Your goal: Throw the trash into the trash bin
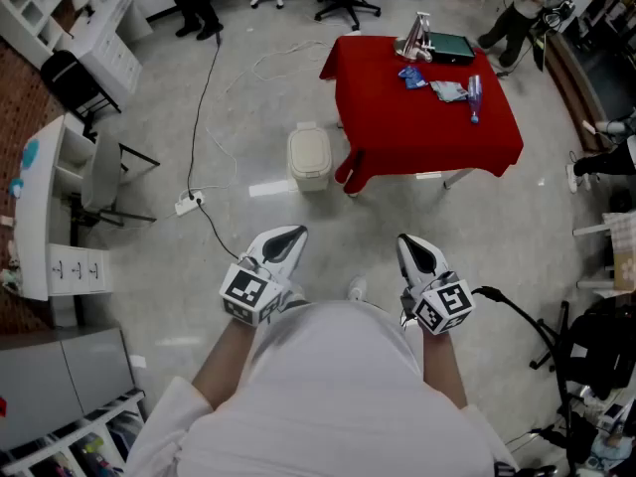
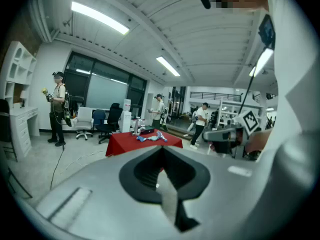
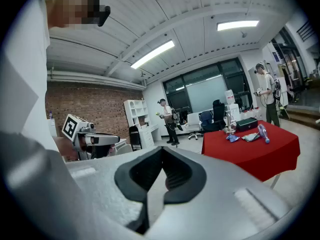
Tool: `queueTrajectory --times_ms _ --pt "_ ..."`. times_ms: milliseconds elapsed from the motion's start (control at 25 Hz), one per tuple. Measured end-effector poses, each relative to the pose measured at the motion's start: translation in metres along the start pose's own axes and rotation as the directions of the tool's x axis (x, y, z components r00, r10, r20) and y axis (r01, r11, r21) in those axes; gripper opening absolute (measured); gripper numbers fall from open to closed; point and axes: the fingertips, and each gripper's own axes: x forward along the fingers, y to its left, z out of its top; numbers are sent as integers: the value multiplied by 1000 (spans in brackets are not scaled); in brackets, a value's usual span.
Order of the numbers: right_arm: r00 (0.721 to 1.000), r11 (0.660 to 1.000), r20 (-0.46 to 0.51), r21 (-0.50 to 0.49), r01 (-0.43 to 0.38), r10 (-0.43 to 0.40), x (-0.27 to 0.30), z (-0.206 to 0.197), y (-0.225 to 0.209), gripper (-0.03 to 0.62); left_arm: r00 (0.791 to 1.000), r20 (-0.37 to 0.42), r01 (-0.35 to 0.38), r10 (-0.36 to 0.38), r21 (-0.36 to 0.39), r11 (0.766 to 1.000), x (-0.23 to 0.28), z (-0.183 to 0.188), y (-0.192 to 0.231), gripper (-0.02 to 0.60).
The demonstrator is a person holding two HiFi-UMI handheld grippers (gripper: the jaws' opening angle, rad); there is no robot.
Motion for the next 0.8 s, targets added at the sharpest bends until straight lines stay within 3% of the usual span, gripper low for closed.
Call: queueTrajectory --times_ms 800 --pt "999 1000 -30 -2 22 -22 10 -19 44 -2 998 -23 57 -56 18 998 -29 -15 15 3"
